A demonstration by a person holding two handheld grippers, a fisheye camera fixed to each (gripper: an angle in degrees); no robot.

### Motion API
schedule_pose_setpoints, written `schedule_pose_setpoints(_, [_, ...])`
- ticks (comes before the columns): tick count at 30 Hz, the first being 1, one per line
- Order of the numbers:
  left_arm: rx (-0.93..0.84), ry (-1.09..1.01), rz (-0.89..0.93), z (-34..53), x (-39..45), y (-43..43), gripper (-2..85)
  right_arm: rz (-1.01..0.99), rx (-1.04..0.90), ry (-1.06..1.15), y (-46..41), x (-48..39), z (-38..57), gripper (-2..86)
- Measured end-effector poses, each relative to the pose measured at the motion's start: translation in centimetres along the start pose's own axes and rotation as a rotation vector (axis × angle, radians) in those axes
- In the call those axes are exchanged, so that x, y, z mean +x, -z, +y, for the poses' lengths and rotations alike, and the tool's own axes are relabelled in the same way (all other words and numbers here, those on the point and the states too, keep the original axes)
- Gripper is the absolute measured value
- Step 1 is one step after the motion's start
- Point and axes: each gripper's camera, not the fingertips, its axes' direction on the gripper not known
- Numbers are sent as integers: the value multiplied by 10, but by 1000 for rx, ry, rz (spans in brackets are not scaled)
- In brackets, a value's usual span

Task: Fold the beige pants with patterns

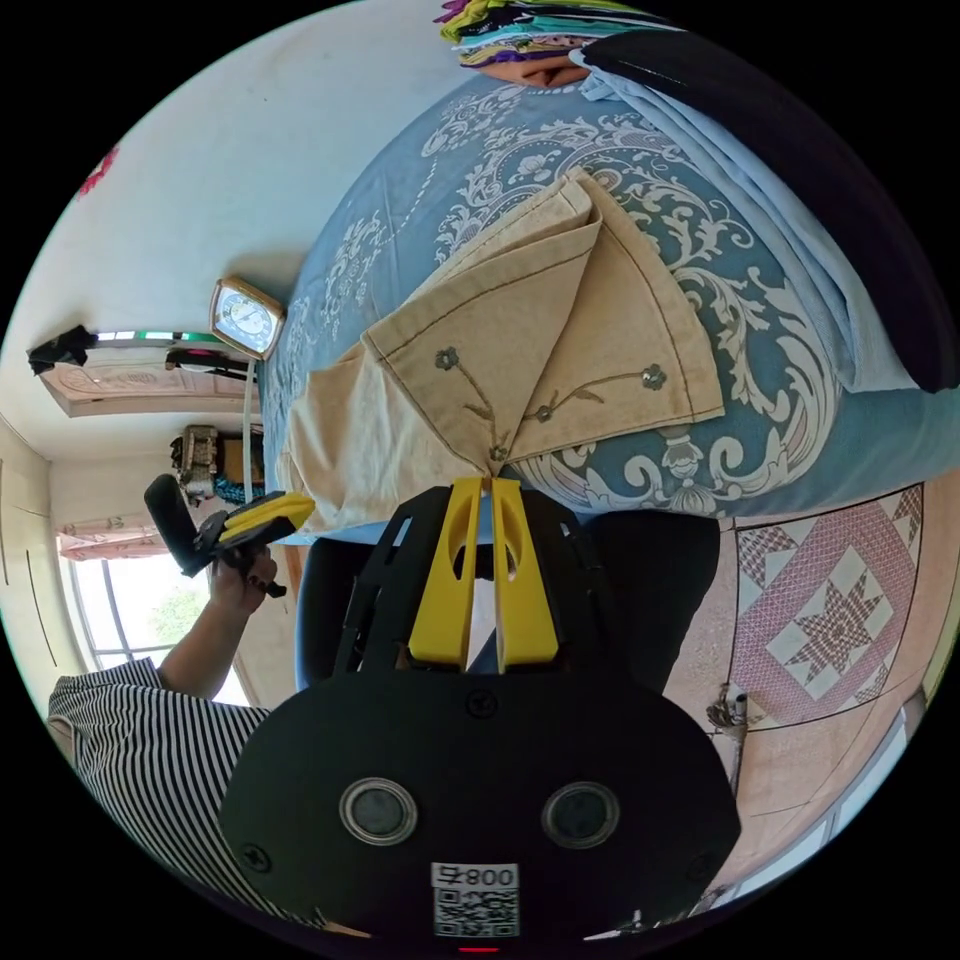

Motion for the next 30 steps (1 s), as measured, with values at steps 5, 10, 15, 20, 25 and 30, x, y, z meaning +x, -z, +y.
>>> schedule_pose_setpoints(5, [-55, -140, -40, -79, 10, -48, 52, -19, 62, -1, 31, 16, 14, 32])
schedule_pose_setpoints(10, [-133, -225, -133, -160, 15, -104, 61, -71, 153, -27, 66, 43, 27, 56])
schedule_pose_setpoints(15, [-199, -246, -185, -212, 13, -149, 68, -170, 170, -116, 80, 83, 27, 62])
schedule_pose_setpoints(20, [-273, -269, -263, -238, 8, -185, 61, -247, 126, -174, 84, 112, 19, 47])
schedule_pose_setpoints(25, [-253, -254, -225, -244, 0, -188, 21, -294, 98, -183, 86, 129, 7, 25])
schedule_pose_setpoints(30, [-215, -270, -226, -249, 4, -178, 7, -331, 104, -165, 92, 140, 0, 10])
